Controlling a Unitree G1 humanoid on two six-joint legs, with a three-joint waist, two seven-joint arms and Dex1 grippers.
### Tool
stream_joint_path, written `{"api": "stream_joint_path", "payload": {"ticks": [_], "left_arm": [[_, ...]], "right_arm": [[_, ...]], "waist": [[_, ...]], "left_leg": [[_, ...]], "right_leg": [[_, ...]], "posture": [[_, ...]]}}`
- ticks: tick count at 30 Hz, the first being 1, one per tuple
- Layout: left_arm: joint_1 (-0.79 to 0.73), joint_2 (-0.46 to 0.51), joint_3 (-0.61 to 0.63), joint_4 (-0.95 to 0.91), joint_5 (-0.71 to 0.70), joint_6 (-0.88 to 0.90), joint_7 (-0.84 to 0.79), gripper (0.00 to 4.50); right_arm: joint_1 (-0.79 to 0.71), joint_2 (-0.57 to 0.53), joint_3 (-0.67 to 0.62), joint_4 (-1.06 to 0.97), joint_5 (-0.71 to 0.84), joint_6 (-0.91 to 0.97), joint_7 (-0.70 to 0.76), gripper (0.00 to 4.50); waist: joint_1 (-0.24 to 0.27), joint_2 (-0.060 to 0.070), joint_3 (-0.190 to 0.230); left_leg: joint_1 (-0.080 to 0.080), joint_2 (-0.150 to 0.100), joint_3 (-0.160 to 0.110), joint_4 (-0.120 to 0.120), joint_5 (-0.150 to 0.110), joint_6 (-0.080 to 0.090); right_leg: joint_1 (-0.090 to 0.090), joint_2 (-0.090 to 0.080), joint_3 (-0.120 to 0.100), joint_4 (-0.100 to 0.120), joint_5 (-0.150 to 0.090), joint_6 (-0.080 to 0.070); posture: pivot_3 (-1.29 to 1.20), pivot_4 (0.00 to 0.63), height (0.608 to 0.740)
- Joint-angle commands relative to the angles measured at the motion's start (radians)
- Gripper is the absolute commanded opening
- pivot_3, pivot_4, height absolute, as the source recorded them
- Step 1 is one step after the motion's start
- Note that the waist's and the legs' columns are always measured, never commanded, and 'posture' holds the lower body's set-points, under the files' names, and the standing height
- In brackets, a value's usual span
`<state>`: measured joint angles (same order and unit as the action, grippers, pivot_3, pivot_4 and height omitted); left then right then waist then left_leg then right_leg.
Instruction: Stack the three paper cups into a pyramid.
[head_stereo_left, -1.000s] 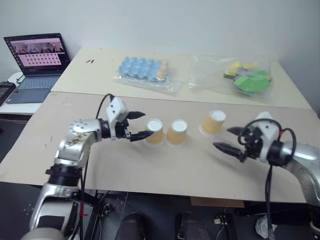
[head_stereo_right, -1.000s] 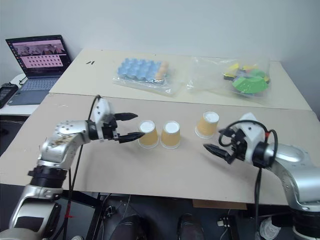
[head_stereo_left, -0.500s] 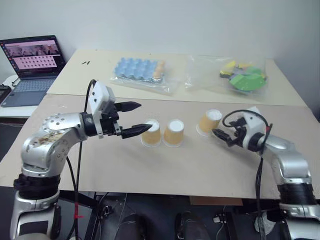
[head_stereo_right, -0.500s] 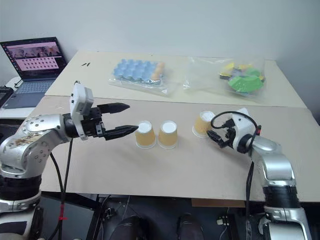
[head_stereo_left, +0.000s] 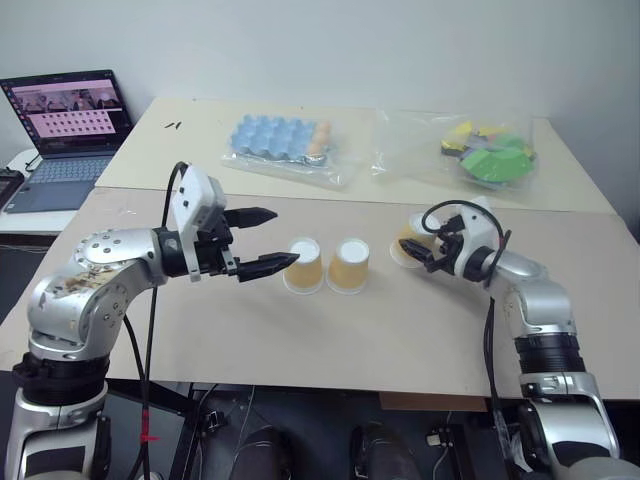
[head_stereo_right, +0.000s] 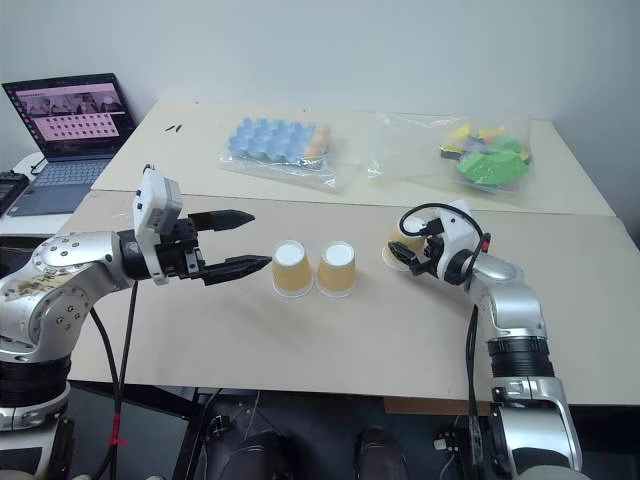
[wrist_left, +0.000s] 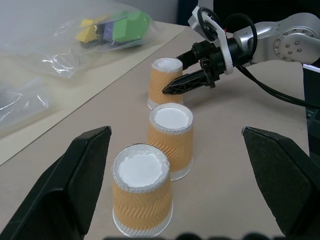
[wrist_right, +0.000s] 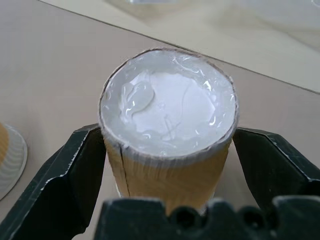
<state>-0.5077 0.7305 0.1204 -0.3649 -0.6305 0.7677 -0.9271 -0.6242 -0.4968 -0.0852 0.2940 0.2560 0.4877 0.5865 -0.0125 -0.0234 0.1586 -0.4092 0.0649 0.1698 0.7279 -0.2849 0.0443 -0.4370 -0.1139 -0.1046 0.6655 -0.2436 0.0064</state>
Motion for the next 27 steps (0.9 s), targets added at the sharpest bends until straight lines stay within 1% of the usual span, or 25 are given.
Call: {"api": "stream_joint_path", "payload": {"ticks": [1, 4, 5, 6, 9, 13, 18, 20, 23, 27], "left_arm": [[0.003, 0.012, 0.001, -0.034, -0.013, -0.015, 0.000, 4.50], [0.011, 0.016, 0.000, -0.035, -0.012, -0.016, -0.003, 4.50], [0.018, 0.019, 0.000, -0.036, -0.011, -0.016, -0.004, 4.50], [0.022, 0.021, 0.001, -0.036, -0.010, -0.017, -0.006, 4.50], [0.048, 0.029, 0.008, -0.050, -0.011, -0.014, 0.001, 4.50], [0.067, 0.032, 0.011, -0.070, -0.020, -0.006, 0.013, 4.50], [0.076, 0.033, 0.005, -0.073, -0.019, -0.007, 0.017, 4.50], [0.077, 0.034, 0.001, -0.073, -0.020, -0.007, 0.014, 4.50], [0.074, 0.031, -0.002, -0.074, -0.023, -0.004, 0.016, 4.50], [0.075, 0.033, 0.004, -0.079, -0.028, 0.000, 0.019, 4.50]], "right_arm": [[-0.037, 0.000, -0.030, 0.003, -0.002, -0.046, -0.015, 3.99], [-0.043, -0.003, -0.025, -0.002, 0.001, -0.049, -0.005, 3.11], [-0.047, -0.004, -0.023, -0.014, 0.006, -0.045, 0.003, 2.73], [-0.049, -0.005, -0.022, -0.022, 0.010, -0.042, 0.008, 2.60], [-0.098, -0.022, -0.005, -0.096, 0.031, -0.017, 0.058, 2.58], [-0.216, -0.038, 0.038, -0.178, 0.068, 0.042, 0.169, 2.58], [-0.347, -0.039, 0.164, -0.287, 0.157, 0.111, 0.420, 2.58], [-0.383, -0.034, 0.211, -0.295, 0.170, 0.112, 0.495, 2.58], [-0.420, -0.021, 0.261, -0.283, 0.178, 0.115, 0.564, 2.58], [-0.433, 0.001, 0.301, -0.246, 0.157, 0.095, 0.605, 2.58]], "waist": [[0.000, 0.000, 0.000], [0.000, 0.000, 0.000], [0.000, 0.000, 0.000], [0.000, 0.000, 0.000], [-0.001, 0.002, 0.001], [-0.009, 0.004, 0.002], [-0.006, 0.004, 0.002], [-0.003, 0.004, 0.002], [0.007, 0.004, 0.002], [0.008, 0.004, 0.002]], "left_leg": [[0.000, 0.000, 0.000, 0.000, 0.000, 0.000], [0.000, 0.000, 0.000, 0.000, 0.000, 0.000], [0.000, 0.000, 0.000, 0.000, 0.000, 0.000], [0.000, 0.000, 0.000, 0.000, 0.000, 0.000], [0.000, 0.000, 0.000, 0.000, 0.000, 0.000], [-0.001, 0.000, 0.001, 0.000, 0.000, 0.000], [-0.001, 0.001, 0.001, -0.001, 0.000, 0.000], [-0.001, 0.001, 0.001, -0.001, 0.000, 0.000], [-0.002, 0.000, 0.001, -0.001, 0.000, 0.000], [-0.003, 0.000, 0.000, 0.000, 0.000, 0.000]], "right_leg": [[0.000, 0.000, 0.000, 0.000, 0.000, 0.000], [0.000, 0.000, 0.000, 0.000, 0.000, 0.000], [0.000, 0.000, 0.000, 0.000, 0.000, 0.000], [0.000, 0.000, 0.000, 0.000, 0.000, 0.000], [-0.001, 0.000, 0.000, 0.000, 0.000, 0.000], [-0.003, 0.000, 0.002, 0.002, 0.000, 0.000], [-0.003, 0.001, 0.001, 0.000, 0.000, 0.000], [-0.003, 0.001, 0.001, 0.000, 0.000, 0.000], [-0.002, 0.000, 0.000, -0.001, 0.000, 0.000], [-0.003, 0.000, -0.001, 0.000, 0.000, 0.000]], "posture": [[0.00, 0.150, 0.706], [0.00, 0.150, 0.706], [0.00, 0.150, 0.706], [0.00, 0.150, 0.706], [0.00, 0.150, 0.706], [0.00, 0.150, 0.706], [0.00, 0.150, 0.706], [0.00, 0.150, 0.706], [0.00, 0.150, 0.706], [0.00, 0.150, 0.706]]}}
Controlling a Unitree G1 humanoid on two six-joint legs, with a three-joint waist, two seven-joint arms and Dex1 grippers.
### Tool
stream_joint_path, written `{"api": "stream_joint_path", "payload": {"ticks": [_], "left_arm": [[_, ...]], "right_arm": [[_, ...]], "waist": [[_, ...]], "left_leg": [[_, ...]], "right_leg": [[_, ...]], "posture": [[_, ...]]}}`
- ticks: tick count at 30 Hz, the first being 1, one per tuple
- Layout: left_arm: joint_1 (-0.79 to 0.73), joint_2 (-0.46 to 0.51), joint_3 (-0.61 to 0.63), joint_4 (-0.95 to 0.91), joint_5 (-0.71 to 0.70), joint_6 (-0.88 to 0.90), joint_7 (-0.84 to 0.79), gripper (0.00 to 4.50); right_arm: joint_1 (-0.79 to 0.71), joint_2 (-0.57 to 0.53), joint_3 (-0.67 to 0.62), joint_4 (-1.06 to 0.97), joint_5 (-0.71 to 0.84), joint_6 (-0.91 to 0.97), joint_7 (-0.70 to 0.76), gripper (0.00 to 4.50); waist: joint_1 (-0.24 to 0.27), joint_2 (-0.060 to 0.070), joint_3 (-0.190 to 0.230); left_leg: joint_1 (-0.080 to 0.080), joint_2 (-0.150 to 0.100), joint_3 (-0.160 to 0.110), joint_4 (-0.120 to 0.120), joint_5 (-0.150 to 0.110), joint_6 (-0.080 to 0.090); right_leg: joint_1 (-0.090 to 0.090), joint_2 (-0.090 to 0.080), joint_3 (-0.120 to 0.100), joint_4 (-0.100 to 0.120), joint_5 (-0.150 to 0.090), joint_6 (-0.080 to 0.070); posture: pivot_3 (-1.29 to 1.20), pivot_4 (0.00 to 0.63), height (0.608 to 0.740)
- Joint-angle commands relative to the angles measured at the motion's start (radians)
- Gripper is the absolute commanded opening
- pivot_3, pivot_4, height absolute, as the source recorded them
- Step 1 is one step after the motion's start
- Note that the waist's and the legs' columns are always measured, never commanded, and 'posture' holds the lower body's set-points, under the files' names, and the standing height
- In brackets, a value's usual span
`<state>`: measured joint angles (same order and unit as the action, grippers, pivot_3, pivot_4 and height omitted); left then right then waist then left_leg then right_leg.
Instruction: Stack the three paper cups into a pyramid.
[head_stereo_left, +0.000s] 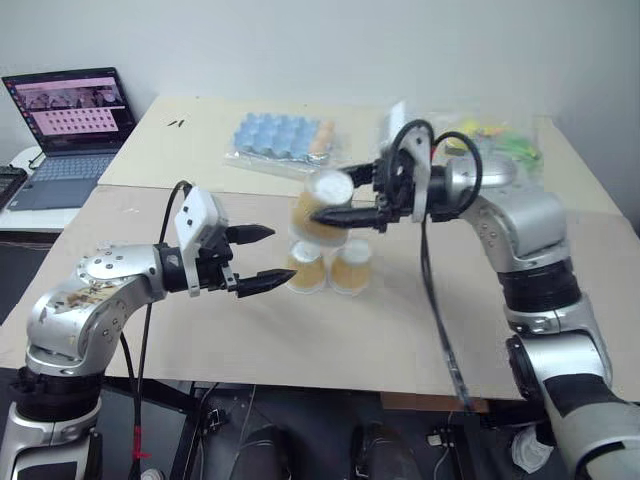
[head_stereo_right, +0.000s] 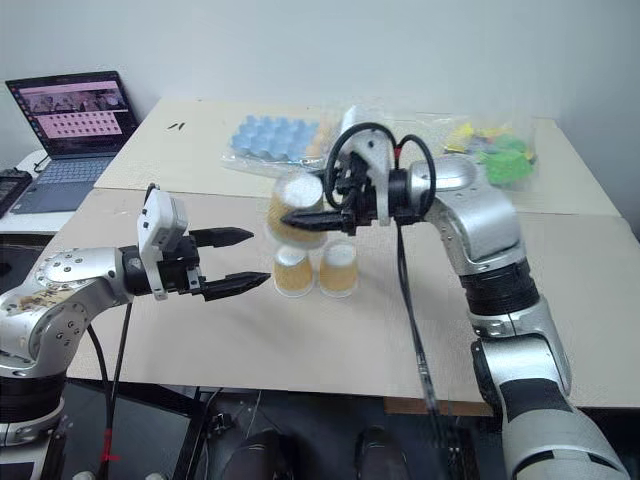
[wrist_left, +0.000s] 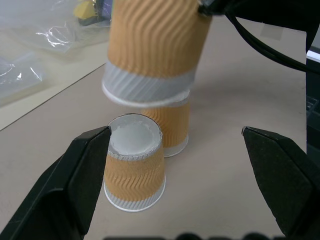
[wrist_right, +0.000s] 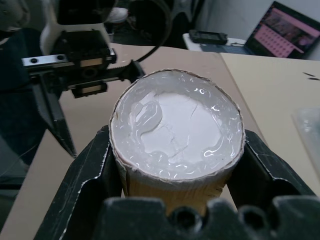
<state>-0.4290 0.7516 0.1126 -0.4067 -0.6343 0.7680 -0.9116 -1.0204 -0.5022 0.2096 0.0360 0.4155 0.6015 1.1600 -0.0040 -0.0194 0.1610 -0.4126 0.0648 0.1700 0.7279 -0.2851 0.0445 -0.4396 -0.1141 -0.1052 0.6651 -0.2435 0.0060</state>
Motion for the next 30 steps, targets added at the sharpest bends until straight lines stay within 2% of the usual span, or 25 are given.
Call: {"api": "stream_joint_path", "payload": {"ticks": [1, 11, 19, 21, 22, 24, 30], "left_arm": [[-0.001, 0.013, 0.013, -0.040, -0.026, 0.001, 0.005, 4.50], [0.004, 0.020, 0.017, -0.051, -0.046, 0.008, 0.028, 4.50], [-0.001, 0.028, 0.015, -0.048, -0.050, 0.006, 0.032, 4.50], [-0.002, 0.029, 0.015, -0.047, -0.050, 0.006, 0.033, 4.50], [-0.003, 0.028, 0.015, -0.047, -0.050, 0.006, 0.034, 4.50], [-0.004, 0.029, 0.015, -0.045, -0.049, 0.005, 0.035, 4.50], [-0.008, 0.028, 0.013, -0.040, -0.046, 0.002, 0.040, 4.50]], "right_arm": [[-0.038, 0.012, 0.013, 0.029, -0.012, -0.031, 0.038, 2.58], [-0.070, 0.026, 0.033, 0.221, -0.103, -0.143, 0.087, 2.58], [-0.057, 0.038, 0.038, 0.257, -0.136, -0.164, 0.112, 2.58], [-0.054, 0.041, 0.033, 0.257, -0.136, -0.157, 0.113, 3.57], [-0.053, 0.042, 0.031, 0.254, -0.137, -0.159, 0.114, 3.77], [-0.054, 0.043, 0.021, 0.244, -0.133, -0.162, 0.109, 4.46], [-0.106, 0.021, -0.101, 0.149, 0.021, -0.055, 0.140, 4.46]], "waist": [[-0.001, 0.000, 0.000], [-0.008, 0.000, 0.000], [-0.009, 0.000, 0.000], [-0.009, 0.000, 0.000], [-0.009, 0.000, 0.000], [-0.008, 0.000, 0.000], [-0.008, 0.000, 0.000]], "left_leg": [[0.000, 0.000, 0.000, 0.000, 0.000, 0.000], [0.000, 0.000, 0.000, 0.000, 0.000, 0.000], [-0.001, 0.000, 0.000, 0.000, 0.000, 0.000], [-0.001, 0.000, 0.000, 0.000, 0.000, 0.000], [-0.001, 0.000, 0.000, 0.000, 0.000, 0.000], [-0.001, 0.000, 0.000, 0.000, 0.000, 0.000], [-0.002, 0.000, 0.000, 0.000, 0.000, 0.000]], "right_leg": [[0.000, 0.000, 0.000, 0.000, 0.000, 0.000], [-0.001, 0.000, 0.000, 0.000, 0.000, 0.000], [-0.001, 0.000, 0.000, 0.000, 0.000, 0.000], [-0.001, 0.000, 0.000, 0.000, 0.000, 0.000], [-0.001, 0.000, 0.000, 0.000, 0.000, 0.000], [-0.001, 0.000, 0.000, 0.000, 0.000, 0.000], [-0.002, 0.000, 0.000, 0.000, 0.000, 0.000]], "posture": [[0.00, 0.150, 0.706], [0.00, 0.150, 0.706], [0.00, 0.150, 0.706], [0.00, 0.150, 0.706], [0.00, 0.150, 0.706], [0.00, 0.150, 0.706], [0.00, 0.150, 0.706]]}}
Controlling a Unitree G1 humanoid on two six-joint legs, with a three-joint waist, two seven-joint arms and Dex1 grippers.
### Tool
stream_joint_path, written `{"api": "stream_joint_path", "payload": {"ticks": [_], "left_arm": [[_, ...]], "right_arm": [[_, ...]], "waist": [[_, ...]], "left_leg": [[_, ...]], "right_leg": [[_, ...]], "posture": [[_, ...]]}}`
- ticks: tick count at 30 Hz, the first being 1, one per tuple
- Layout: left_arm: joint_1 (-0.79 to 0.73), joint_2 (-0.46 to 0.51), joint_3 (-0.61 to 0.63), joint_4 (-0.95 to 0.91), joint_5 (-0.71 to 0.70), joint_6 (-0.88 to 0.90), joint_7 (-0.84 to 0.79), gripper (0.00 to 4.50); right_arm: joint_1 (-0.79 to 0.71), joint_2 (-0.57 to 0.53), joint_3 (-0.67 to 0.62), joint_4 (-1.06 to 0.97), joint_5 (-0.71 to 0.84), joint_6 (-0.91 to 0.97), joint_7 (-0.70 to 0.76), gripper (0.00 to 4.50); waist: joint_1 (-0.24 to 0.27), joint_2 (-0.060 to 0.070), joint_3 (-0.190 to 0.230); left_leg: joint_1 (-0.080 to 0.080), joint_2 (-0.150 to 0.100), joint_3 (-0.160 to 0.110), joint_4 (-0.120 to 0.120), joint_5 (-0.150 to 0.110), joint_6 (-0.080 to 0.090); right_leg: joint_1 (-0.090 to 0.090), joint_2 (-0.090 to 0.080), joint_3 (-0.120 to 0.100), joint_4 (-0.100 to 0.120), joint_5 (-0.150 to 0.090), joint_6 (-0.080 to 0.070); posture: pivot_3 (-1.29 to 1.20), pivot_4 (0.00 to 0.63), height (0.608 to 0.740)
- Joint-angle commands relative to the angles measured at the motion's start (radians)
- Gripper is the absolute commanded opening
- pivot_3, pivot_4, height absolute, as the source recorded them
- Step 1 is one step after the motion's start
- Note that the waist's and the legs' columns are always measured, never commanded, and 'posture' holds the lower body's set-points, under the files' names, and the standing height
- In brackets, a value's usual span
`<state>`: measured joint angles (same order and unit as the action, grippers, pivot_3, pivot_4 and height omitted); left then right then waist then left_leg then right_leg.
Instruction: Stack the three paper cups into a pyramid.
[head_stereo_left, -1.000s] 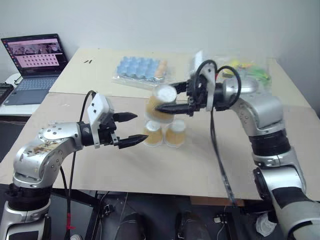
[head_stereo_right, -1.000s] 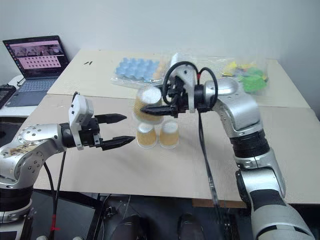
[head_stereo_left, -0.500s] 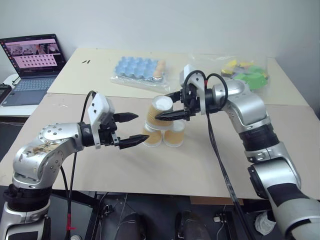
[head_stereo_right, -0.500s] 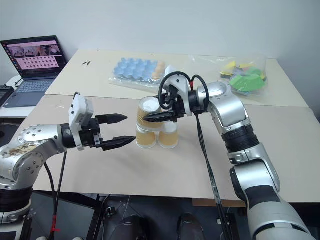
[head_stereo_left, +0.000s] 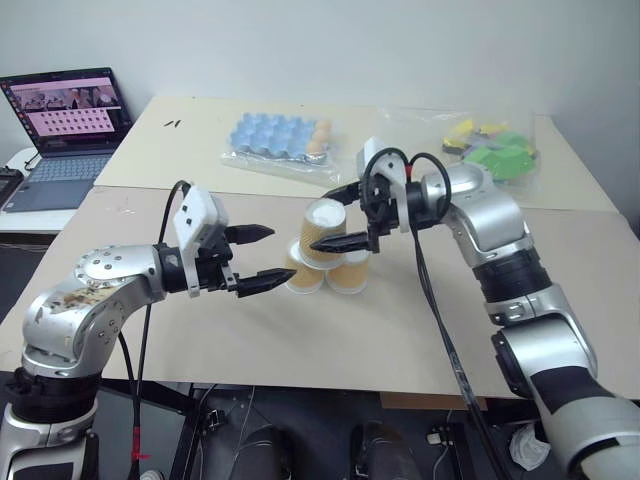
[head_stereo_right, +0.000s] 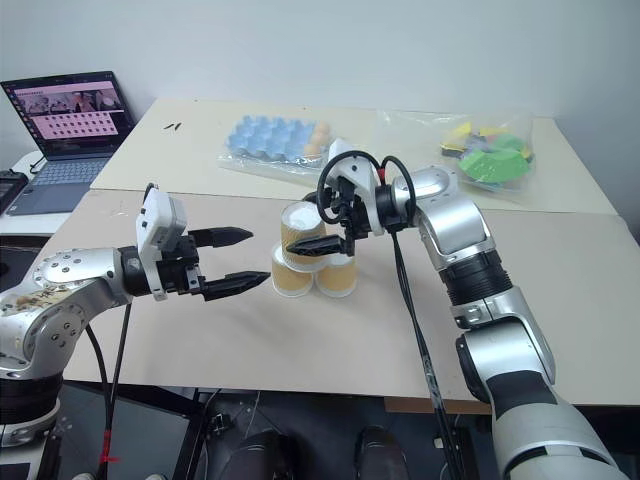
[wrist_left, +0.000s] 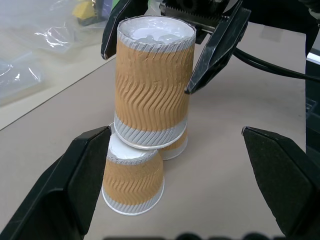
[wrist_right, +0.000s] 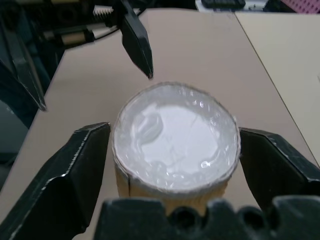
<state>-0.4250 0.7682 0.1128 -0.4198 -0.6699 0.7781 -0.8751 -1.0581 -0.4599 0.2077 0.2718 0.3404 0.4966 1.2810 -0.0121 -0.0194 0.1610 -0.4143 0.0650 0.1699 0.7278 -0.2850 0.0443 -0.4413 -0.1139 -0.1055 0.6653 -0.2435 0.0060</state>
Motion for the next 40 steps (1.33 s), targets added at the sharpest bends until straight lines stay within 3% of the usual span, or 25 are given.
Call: {"api": "stream_joint_path", "payload": {"ticks": [1, 5, 8, 10, 17, 21, 29, 40], "left_arm": [[-0.012, 0.012, 0.014, -0.027, -0.011, -0.008, 0.004, 4.50], [0.000, 0.006, 0.030, -0.032, -0.015, -0.008, 0.018, 4.50], [0.034, -0.015, 0.101, -0.032, -0.051, 0.018, 0.075, 4.50], [0.070, -0.036, 0.173, -0.021, -0.079, 0.043, 0.132, 4.50], [0.216, -0.096, 0.329, 0.026, 0.001, 0.003, 0.340, 4.50], [0.202, -0.201, 0.321, 0.186, 0.183, -0.151, 0.541, 4.50], [0.099, -0.385, 0.305, 0.479, 0.400, -0.467, 0.815, 4.50], [0.059, -0.411, 0.300, 0.612, 0.448, -0.640, 0.855, 4.50]], "right_arm": [[-0.084, -0.028, -0.128, -0.102, 0.128, 0.078, 0.016, 4.46], [-0.167, -0.057, -0.292, -0.110, 0.265, 0.189, -0.063, 4.46], [-0.209, -0.082, -0.470, -0.077, 0.368, 0.273, -0.219, 4.46], [-0.165, -0.103, -0.528, -0.091, 0.355, 0.278, -0.325, 4.46], [0.149, -0.170, -0.469, -0.160, 0.070, 0.216, -0.689, 4.46], [0.373, -0.160, -0.304, -0.155, -0.189, 0.140, -0.893, 4.46], [0.488, 0.037, -0.345, -0.063, -0.280, -0.094, -1.159, 4.46], [0.570, 0.119, -0.395, -0.018, -0.274, -0.204, -1.250, 4.46]], "waist": [[-0.001, 0.000, 0.000], [0.001, 0.000, 0.000], [0.003, 0.000, 0.000], [0.002, 0.000, 0.000], [-0.001, -0.001, -0.001], [0.000, 0.001, -0.001], [-0.003, 0.001, -0.001], [-0.003, 0.001, -0.001]], "left_leg": [[0.000, 0.000, 0.000, 0.000, 0.000, 0.000], [0.000, 0.000, 0.000, 0.000, 0.000, 0.000], [0.000, 0.000, -0.001, 0.000, 0.000, 0.000], [0.000, 0.000, -0.001, -0.001, 0.000, 0.000], [0.002, 0.000, 0.000, -0.002, 0.000, 0.000], [0.004, 0.000, 0.001, -0.002, 0.000, -0.001], [0.003, 0.000, 0.002, -0.002, 0.001, -0.001], [0.002, 0.000, 0.003, -0.001, 0.001, -0.001]], "right_leg": [[0.000, 0.000, 0.000, 0.000, 0.000, 0.000], [0.000, 0.000, 0.000, 0.000, 0.000, 0.000], [0.000, 0.000, -0.001, 0.000, 0.000, 0.000], [0.001, 0.000, -0.001, -0.001, 0.000, 0.000], [0.002, -0.002, 0.000, 0.000, 0.000, 0.000], [0.002, -0.002, 0.001, 0.000, 0.000, 0.000], [0.001, 0.000, 0.001, 0.001, 0.000, 0.000], [0.000, -0.001, 0.001, 0.001, 0.000, 0.000]], "posture": [[0.00, 0.150, 0.706], [0.00, 0.150, 0.706], [0.00, 0.150, 0.706], [0.00, 0.150, 0.706], [0.00, 0.150, 0.706], [0.00, 0.150, 0.706], [0.00, 0.150, 0.706], [0.00, 0.150, 0.706]]}}
